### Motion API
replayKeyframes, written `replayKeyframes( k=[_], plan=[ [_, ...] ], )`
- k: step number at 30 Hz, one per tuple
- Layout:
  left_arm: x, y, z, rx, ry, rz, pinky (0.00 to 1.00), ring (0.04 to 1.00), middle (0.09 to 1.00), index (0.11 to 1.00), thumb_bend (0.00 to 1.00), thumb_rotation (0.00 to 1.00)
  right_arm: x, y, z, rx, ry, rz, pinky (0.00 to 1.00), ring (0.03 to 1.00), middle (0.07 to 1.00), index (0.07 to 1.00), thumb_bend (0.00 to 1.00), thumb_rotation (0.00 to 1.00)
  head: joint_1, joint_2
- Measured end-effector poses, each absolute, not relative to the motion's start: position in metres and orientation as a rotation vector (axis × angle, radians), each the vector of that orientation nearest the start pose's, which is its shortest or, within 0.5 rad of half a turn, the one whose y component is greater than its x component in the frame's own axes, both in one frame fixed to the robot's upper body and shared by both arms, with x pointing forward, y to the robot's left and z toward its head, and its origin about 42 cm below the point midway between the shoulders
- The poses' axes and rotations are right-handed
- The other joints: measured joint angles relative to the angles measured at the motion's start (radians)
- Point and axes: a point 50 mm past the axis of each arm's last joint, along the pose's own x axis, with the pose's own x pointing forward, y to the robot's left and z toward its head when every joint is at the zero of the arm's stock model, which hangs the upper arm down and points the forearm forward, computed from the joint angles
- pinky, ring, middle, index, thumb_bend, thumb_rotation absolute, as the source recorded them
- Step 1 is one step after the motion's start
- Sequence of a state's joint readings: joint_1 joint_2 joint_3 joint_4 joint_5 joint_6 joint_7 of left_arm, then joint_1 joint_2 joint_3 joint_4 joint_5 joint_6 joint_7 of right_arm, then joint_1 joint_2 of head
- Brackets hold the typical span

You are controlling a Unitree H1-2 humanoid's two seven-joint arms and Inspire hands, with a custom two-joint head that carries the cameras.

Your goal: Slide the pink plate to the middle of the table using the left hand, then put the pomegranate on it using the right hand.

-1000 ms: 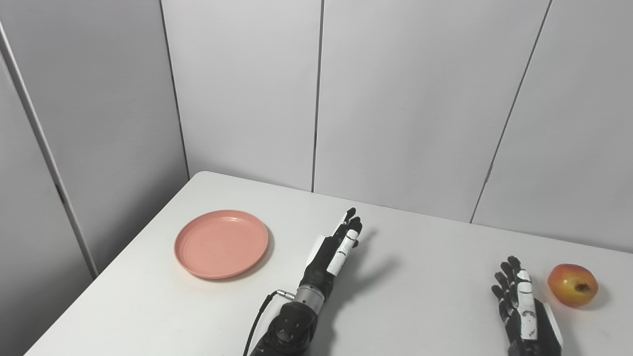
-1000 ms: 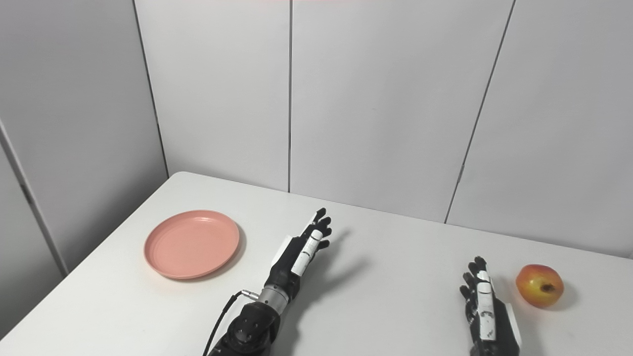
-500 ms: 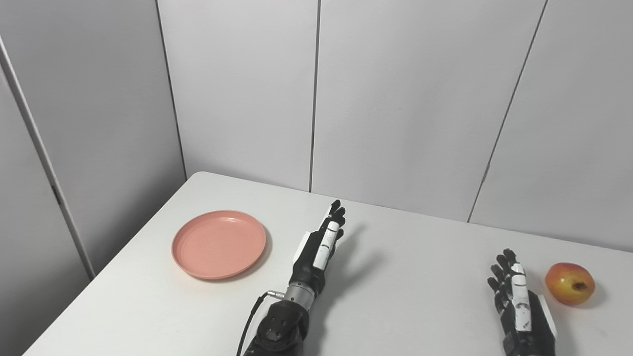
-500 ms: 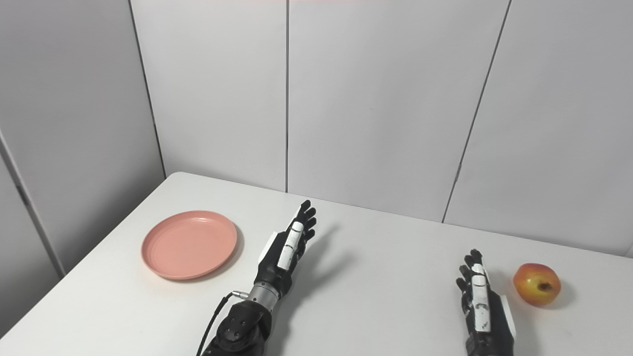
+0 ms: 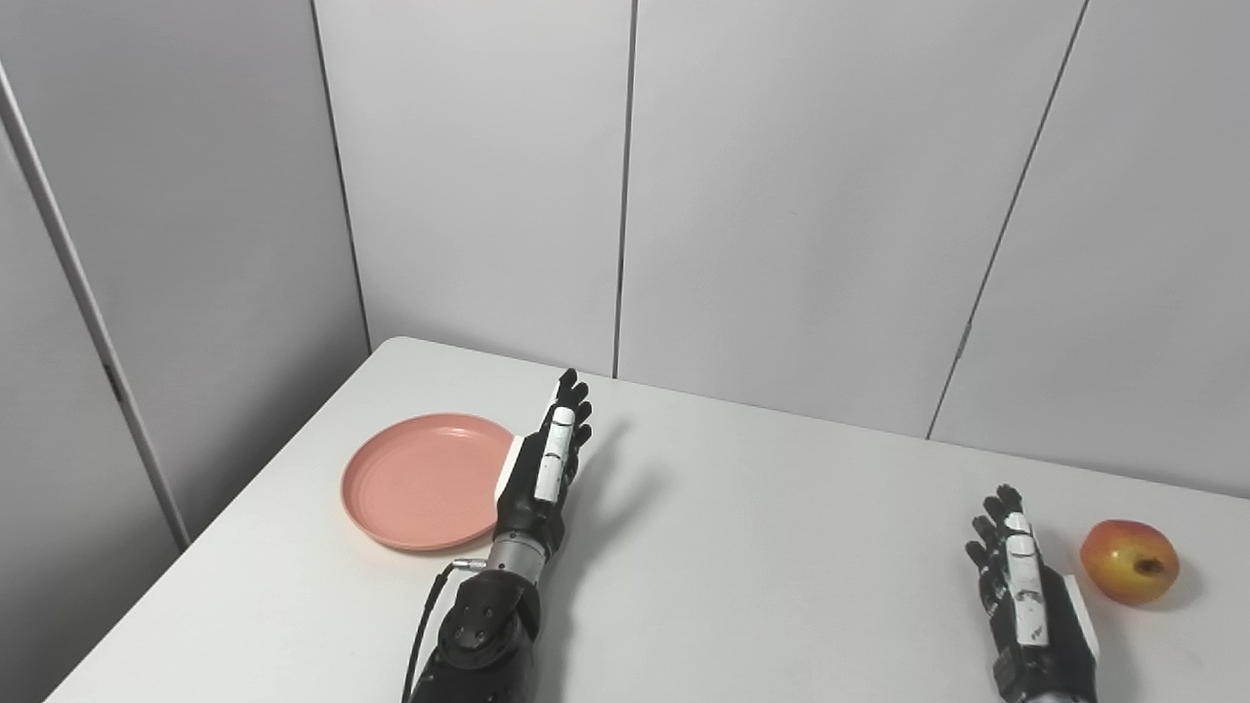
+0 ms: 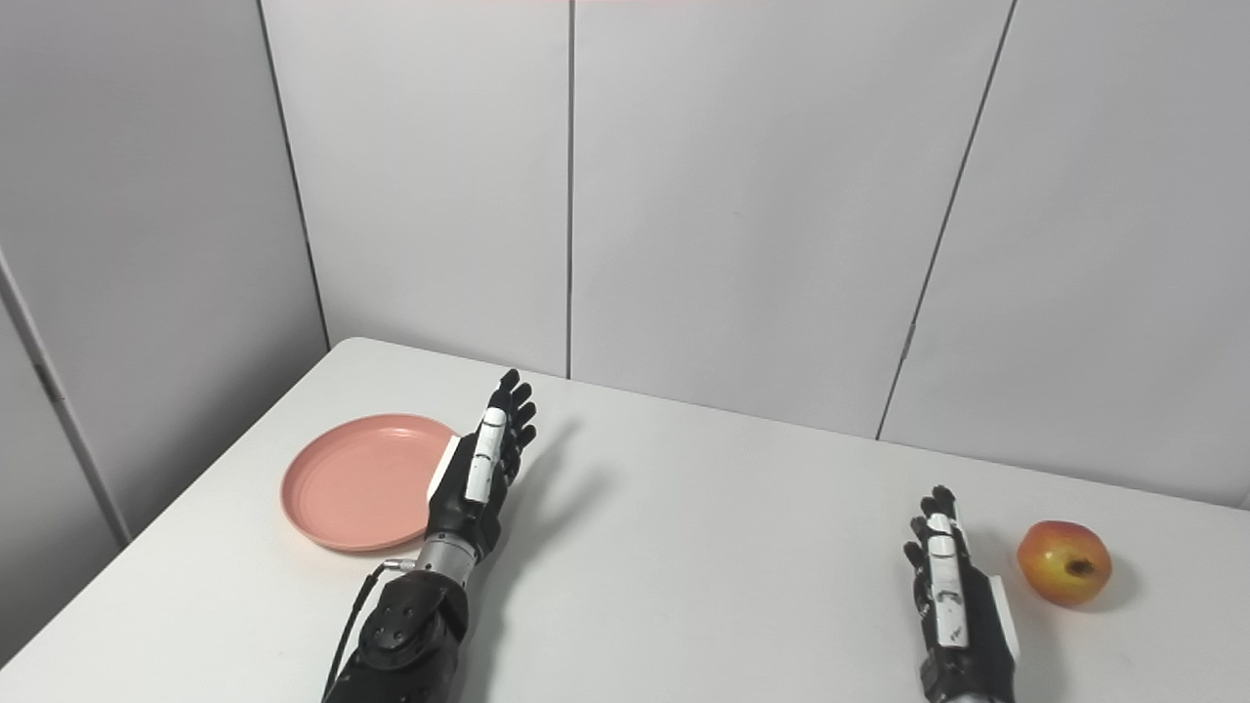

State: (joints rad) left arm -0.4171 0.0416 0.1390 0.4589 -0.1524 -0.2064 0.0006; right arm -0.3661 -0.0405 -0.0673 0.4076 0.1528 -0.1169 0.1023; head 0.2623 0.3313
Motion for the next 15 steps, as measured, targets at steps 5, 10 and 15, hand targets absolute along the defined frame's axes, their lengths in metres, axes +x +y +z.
replayKeyframes(
  k=[5,10,15],
  plan=[
    [0.415,0.244,0.13,-0.134,-0.143,0.114,0.96,0.959,0.965,0.962,0.58,1.0,0.399,-0.209,0.112,0.117,-0.069,0.108,1.0,0.997,1.0,1.0,0.41,0.95,-0.008,0.003],
    [0.418,0.265,0.136,-0.115,-0.146,0.155,0.94,0.936,0.946,0.943,0.59,1.0,0.4,-0.209,0.112,0.107,-0.068,0.108,1.0,0.993,1.0,1.0,0.43,0.95,-0.008,0.006],
    [0.42,0.281,0.141,-0.103,-0.156,0.181,0.96,0.955,0.959,0.954,0.6,1.0,0.4,-0.209,0.112,0.097,-0.068,0.107,1.0,0.99,1.0,1.0,0.42,0.94,-0.008,0.005]
  ],
)
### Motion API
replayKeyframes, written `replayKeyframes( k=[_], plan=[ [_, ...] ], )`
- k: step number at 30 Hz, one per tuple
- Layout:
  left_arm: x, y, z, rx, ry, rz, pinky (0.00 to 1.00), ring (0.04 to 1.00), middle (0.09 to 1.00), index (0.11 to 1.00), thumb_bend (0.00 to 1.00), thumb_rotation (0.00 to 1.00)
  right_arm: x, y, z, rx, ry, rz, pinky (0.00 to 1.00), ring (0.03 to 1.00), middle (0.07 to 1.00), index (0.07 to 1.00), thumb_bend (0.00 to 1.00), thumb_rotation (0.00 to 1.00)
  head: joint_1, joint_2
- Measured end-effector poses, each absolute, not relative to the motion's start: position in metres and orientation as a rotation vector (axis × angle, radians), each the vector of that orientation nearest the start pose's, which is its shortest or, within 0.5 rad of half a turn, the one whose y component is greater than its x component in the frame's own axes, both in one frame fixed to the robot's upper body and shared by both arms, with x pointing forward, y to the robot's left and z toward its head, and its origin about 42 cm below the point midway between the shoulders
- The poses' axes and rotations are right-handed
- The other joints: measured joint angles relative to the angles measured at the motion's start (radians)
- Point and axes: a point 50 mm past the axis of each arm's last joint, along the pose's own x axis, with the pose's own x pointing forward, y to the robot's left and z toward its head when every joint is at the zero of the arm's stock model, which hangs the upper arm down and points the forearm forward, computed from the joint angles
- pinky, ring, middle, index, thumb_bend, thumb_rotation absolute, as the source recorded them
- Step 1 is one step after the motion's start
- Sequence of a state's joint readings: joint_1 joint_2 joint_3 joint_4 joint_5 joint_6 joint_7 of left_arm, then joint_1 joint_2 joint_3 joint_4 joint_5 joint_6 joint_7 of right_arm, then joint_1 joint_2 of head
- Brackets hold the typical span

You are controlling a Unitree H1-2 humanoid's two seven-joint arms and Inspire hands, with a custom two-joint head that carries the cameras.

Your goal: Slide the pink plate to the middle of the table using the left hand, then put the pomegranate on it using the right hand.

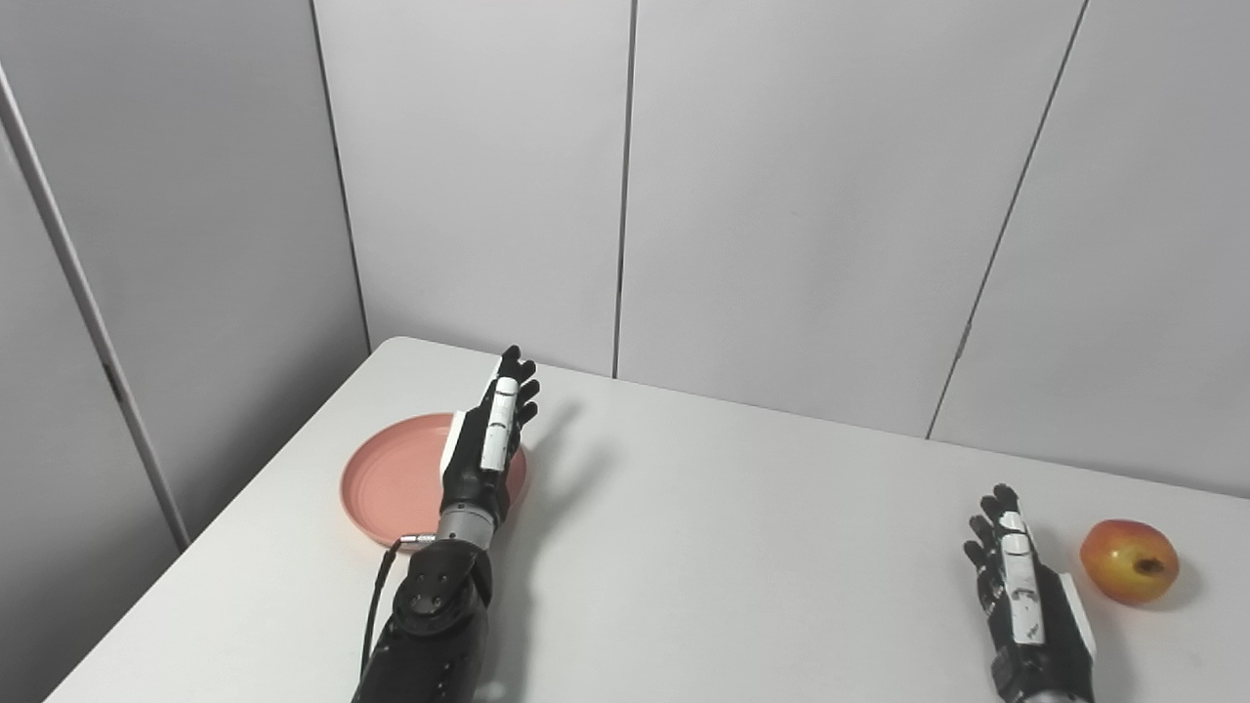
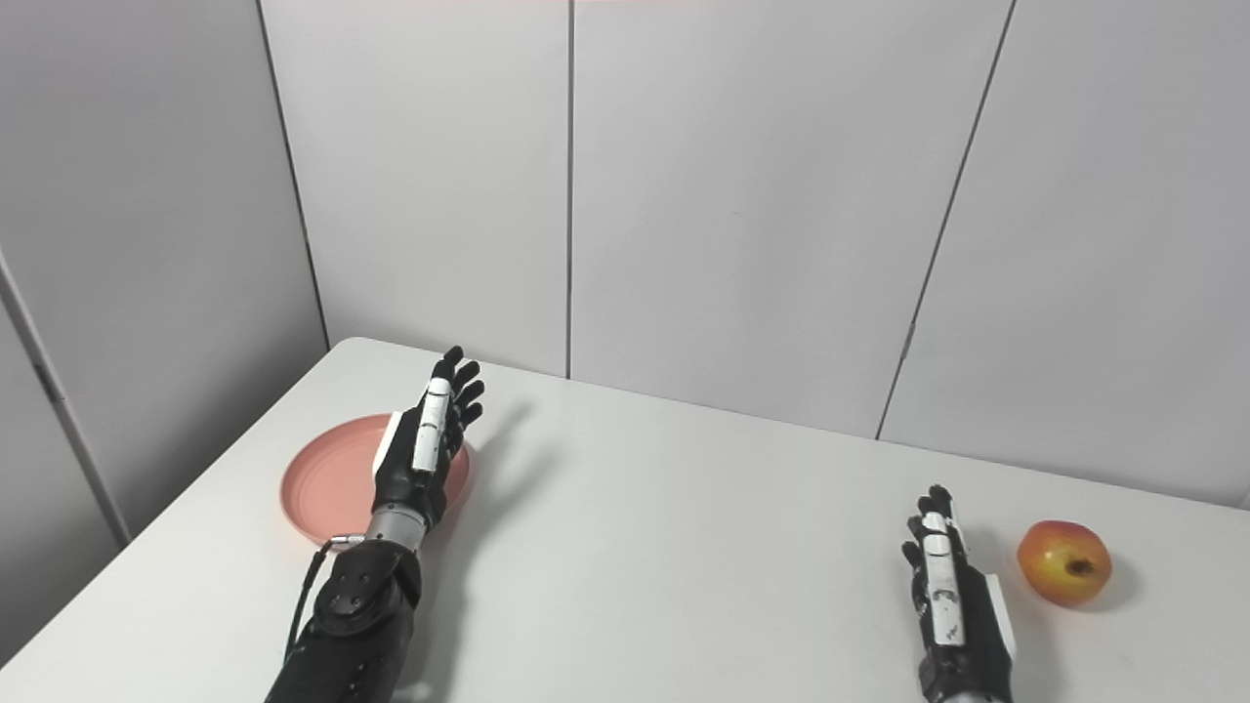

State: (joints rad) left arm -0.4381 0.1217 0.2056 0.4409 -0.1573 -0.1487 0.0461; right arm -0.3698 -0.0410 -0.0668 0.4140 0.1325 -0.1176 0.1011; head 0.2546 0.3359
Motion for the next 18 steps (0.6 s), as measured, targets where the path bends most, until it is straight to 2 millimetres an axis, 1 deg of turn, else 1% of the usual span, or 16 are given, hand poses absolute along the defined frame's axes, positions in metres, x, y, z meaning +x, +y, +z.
replayKeyframes(
  k=[3,4,8,15,18],
  plan=[
    [0.421,0.288,0.144,-0.102,-0.164,0.195,0.96,0.955,0.956,0.949,0.6,1.0,0.4,-0.209,0.112,0.098,-0.068,0.106,1.0,0.989,1.0,1.0,0.42,0.94,0.0,-0.003],
    [0.421,0.291,0.145,-0.098,-0.165,0.199,0.94,0.938,0.94,0.933,0.61,1.0,0.4,-0.209,0.112,0.099,-0.068,0.105,1.0,0.992,1.0,1.0,0.43,0.95,0.0,-0.003],
    [0.421,0.301,0.146,-0.088,-0.17,0.216,0.93,0.926,0.931,0.92,0.61,1.0,0.4,-0.209,0.112,0.099,-0.067,0.105,1.0,0.995,1.0,1.0,0.42,0.95,0.003,-0.003],
    [0.42,0.309,0.151,-0.043,-0.18,0.238,0.92,0.912,0.917,0.911,0.61,1.0,0.401,-0.209,0.112,0.1,-0.073,0.105,1.0,0.996,1.0,1.0,0.42,0.94,0.003,-0.003],
    [0.42,0.317,0.153,-0.027,-0.184,0.257,0.92,0.91,0.911,0.902,0.62,1.0,0.402,-0.209,0.113,0.099,-0.074,0.105,1.0,0.996,1.0,1.0,0.43,0.94,0.005,-0.002]
  ],
)
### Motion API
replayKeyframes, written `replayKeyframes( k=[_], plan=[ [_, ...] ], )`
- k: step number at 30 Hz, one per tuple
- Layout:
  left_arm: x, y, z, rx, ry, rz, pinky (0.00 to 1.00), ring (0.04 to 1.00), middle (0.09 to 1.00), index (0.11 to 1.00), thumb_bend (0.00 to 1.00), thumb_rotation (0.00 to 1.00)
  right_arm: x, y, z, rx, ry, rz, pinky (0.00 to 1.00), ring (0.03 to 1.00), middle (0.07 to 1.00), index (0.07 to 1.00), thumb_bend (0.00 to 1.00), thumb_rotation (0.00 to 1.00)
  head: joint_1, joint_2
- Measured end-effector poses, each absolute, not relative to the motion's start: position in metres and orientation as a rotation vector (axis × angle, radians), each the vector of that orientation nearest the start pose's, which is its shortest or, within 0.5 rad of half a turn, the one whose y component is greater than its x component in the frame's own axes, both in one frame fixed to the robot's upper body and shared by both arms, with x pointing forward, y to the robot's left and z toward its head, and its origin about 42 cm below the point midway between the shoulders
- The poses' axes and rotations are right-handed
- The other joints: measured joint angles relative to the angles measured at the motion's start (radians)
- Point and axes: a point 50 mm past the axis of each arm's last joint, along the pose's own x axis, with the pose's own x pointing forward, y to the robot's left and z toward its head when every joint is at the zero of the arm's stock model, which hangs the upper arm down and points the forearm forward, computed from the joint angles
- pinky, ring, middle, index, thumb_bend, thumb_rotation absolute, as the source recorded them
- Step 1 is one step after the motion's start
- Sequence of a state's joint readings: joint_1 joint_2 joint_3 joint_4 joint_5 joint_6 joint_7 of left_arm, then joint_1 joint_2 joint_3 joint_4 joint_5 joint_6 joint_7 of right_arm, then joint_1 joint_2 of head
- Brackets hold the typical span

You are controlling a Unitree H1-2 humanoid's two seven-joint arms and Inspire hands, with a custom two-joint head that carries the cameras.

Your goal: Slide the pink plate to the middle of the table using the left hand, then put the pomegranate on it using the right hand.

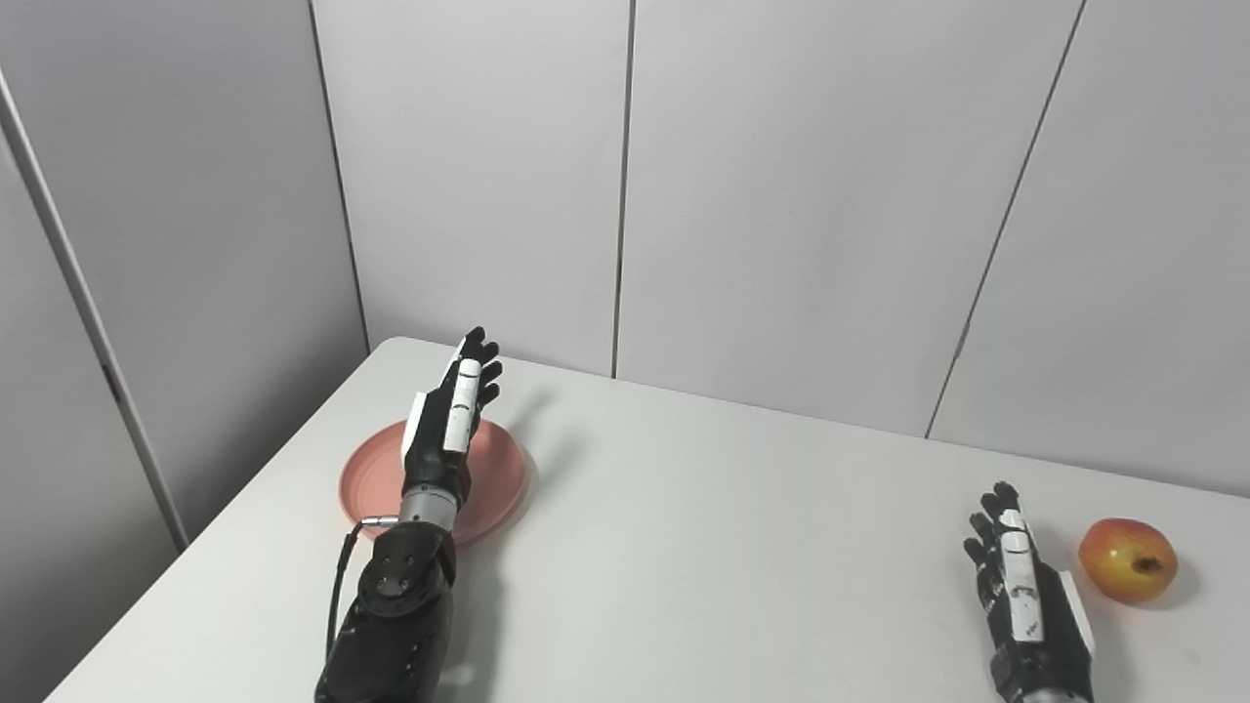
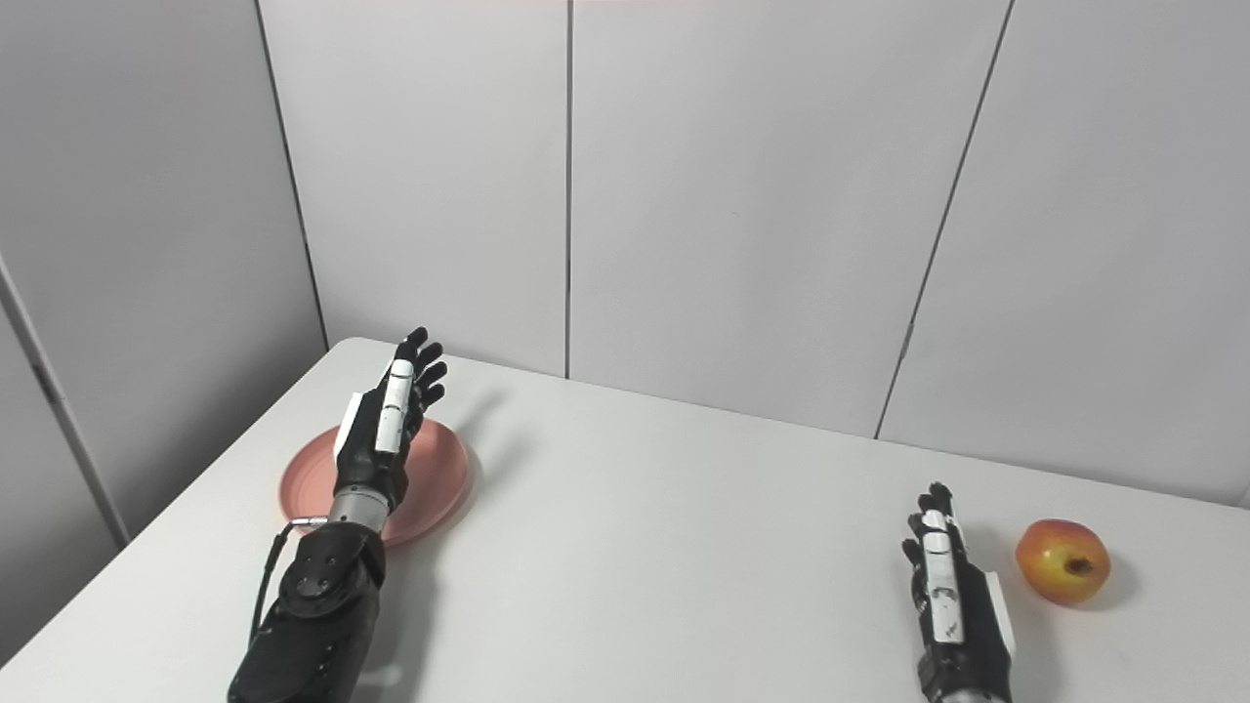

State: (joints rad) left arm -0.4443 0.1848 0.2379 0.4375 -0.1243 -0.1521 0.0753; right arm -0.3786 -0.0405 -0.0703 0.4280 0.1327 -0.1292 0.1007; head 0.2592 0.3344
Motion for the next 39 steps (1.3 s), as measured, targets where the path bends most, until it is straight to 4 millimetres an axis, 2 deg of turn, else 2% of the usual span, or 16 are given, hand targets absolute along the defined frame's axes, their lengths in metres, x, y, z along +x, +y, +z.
replayKeyframes(
  k=[8,16,24,34,39],
  plan=[
    [0.418,0.349,0.165,0.043,-0.195,0.296,0.91,0.897,0.902,0.895,0.63,1.0,0.403,-0.209,0.113,0.102,-0.074,0.106,1.0,1.0,1.0,1.0,0.41,0.96,0.008,0.003],
    [0.417,0.362,0.169,0.062,-0.191,0.309,0.86,0.865,0.866,0.858,0.65,1.0,0.403,-0.209,0.113,0.107,-0.075,0.108,1.0,1.0,1.0,1.0,0.41,0.96,0.018,0.0],
    [0.413,0.389,0.178,0.088,-0.16,0.333,0.84,0.846,0.846,0.839,0.66,1.0,0.405,-0.209,0.113,0.11,-0.073,0.108,1.0,1.0,1.0,1.0,0.41,0.97,0.025,0.0],
    [0.41,0.397,0.181,0.107,-0.156,0.315,0.81,0.84,0.849,0.85,0.62,1.0,0.405,-0.209,0.113,0.122,-0.077,0.107,1.0,1.0,1.0,1.0,0.4,0.96,0.037,0.003],
    [0.406,0.401,0.176,0.112,-0.139,0.307,0.81,0.845,0.856,0.855,0.61,1.0,0.406,-0.209,0.113,0.123,-0.078,0.107,1.0,1.0,1.0,1.0,0.4,0.97,0.035,0.006]
  ],
)
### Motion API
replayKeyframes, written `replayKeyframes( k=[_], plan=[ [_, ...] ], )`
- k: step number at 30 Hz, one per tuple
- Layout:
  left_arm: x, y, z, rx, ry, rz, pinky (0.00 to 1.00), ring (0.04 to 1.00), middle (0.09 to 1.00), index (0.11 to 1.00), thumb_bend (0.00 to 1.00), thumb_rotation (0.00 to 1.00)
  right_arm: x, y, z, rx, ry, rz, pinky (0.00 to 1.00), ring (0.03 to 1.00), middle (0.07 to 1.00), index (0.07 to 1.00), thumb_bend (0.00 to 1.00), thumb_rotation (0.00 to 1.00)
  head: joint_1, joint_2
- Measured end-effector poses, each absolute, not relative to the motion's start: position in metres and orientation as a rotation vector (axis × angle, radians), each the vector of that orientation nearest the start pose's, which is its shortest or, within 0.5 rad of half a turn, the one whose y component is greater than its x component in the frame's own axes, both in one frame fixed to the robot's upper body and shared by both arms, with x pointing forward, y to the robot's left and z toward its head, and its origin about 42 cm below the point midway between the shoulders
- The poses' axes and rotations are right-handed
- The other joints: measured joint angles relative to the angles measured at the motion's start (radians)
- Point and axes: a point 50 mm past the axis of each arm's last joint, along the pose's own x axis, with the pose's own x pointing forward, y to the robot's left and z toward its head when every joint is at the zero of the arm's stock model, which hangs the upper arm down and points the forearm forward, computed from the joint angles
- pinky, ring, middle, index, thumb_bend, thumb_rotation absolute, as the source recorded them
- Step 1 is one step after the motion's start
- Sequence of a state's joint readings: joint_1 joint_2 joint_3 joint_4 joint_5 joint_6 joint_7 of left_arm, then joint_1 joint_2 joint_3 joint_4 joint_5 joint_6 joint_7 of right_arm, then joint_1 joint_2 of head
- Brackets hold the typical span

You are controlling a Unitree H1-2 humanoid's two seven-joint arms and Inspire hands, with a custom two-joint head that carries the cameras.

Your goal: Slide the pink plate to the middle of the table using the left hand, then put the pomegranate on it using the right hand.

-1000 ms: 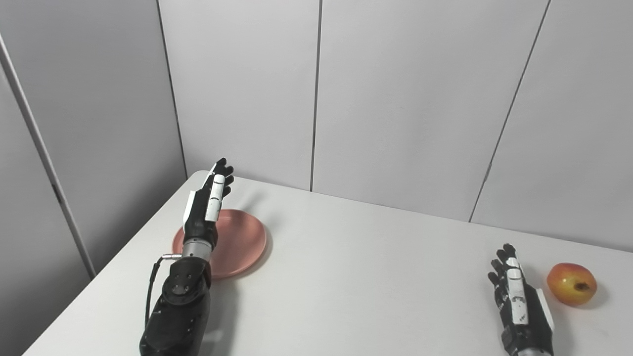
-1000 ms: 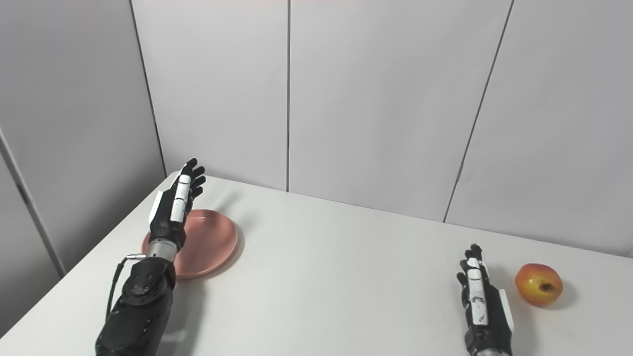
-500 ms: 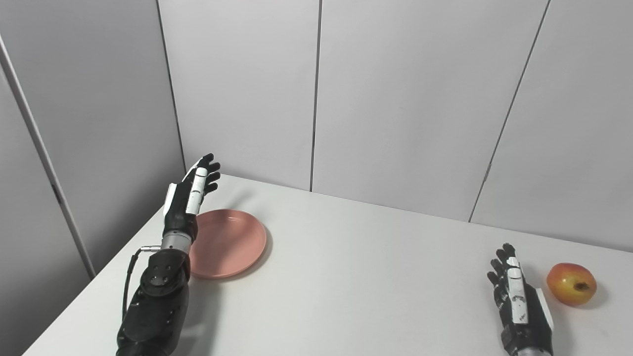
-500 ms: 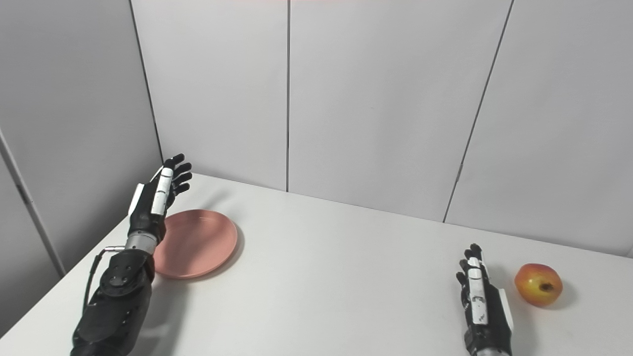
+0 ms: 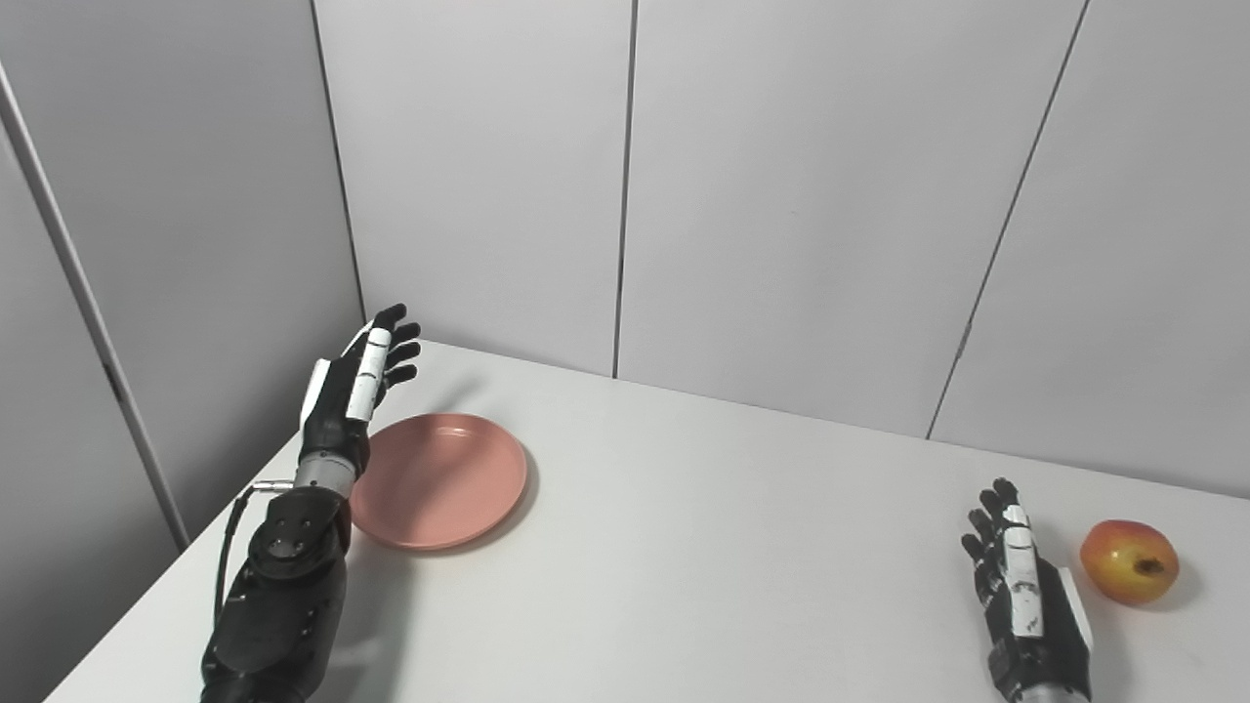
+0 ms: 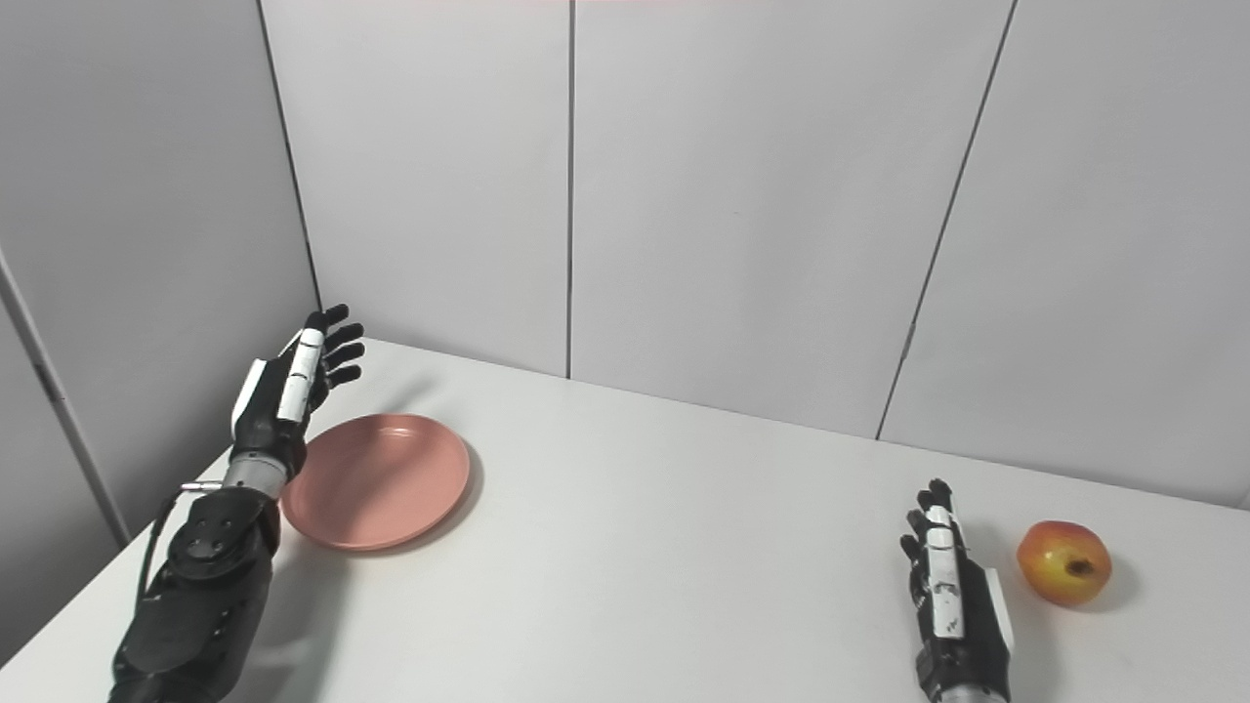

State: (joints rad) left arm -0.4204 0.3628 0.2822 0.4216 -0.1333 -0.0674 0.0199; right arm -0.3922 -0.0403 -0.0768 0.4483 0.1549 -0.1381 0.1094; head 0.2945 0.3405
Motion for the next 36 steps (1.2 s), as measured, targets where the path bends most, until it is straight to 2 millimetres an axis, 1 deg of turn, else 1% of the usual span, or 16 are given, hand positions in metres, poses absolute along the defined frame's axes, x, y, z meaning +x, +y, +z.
replayKeyframes(
  k=[3,6,10,14,17,21,24,27,33,36],
  plan=[
    [0.401,0.402,0.169,0.113,-0.121,0.308,0.82,0.845,0.853,0.847,0.63,1.0,0.406,-0.21,0.113,0.125,-0.078,0.107,1.0,1.0,1.0,1.0,0.4,0.98,-0.002,0.003],
    [0.399,0.404,0.163,0.112,-0.102,0.312,0.83,0.85,0.855,0.847,0.63,1.0,0.406,-0.21,0.113,0.124,-0.078,0.106,1.0,1.0,1.0,1.0,0.39,0.98,0.012,0.008],
    [0.397,0.406,0.159,0.107,-0.096,0.318,0.85,0.864,0.866,0.858,0.65,1.0,0.406,-0.21,0.113,0.12,-0.078,0.108,1.0,1.0,1.0,1.0,0.42,0.98,0.025,0.011],
    [0.394,0.408,0.156,0.094,-0.105,0.323,0.85,0.866,0.866,0.859,0.68,1.0,0.407,-0.21,0.113,0.118,-0.077,0.106,1.0,1.0,1.0,1.0,0.41,0.99,0.034,0.009],
    [0.39,0.411,0.148,0.093,-0.084,0.325,0.85,0.867,0.867,0.86,0.69,1.0,0.409,-0.211,0.113,0.116,-0.072,0.105,1.0,1.0,1.0,1.0,0.4,1.0,0.044,0.012],
    [0.381,0.414,0.14,0.095,-0.064,0.332,0.84,0.862,0.866,0.857,0.7,1.0,0.41,-0.212,0.113,0.124,-0.072,0.106,1.0,1.0,1.0,1.0,0.4,0.98,0.051,0.011],
    [0.38,0.417,0.14,0.081,-0.067,0.344,0.83,0.857,0.861,0.851,0.71,1.0,0.41,-0.214,0.113,0.123,-0.07,0.108,1.0,1.0,1.0,1.0,0.4,0.99,0.061,0.012],
    [0.379,0.42,0.14,0.068,-0.071,0.357,0.82,0.848,0.852,0.843,0.72,1.0,0.411,-0.214,0.113,0.121,-0.069,0.109,1.0,1.0,1.0,1.0,0.42,0.98,0.064,0.012],
    [0.377,0.425,0.142,0.059,-0.08,0.388,0.8,0.84,0.841,0.831,0.69,1.0,0.411,-0.214,0.113,0.122,-0.07,0.108,1.0,0.999,1.0,1.0,0.43,0.96,0.064,0.011],
    [0.375,0.428,0.142,0.057,-0.081,0.4,0.81,0.841,0.84,0.833,0.71,1.0,0.411,-0.214,0.113,0.122,-0.07,0.107,1.0,1.0,1.0,1.0,0.43,0.96,0.066,0.011]
  ],
)
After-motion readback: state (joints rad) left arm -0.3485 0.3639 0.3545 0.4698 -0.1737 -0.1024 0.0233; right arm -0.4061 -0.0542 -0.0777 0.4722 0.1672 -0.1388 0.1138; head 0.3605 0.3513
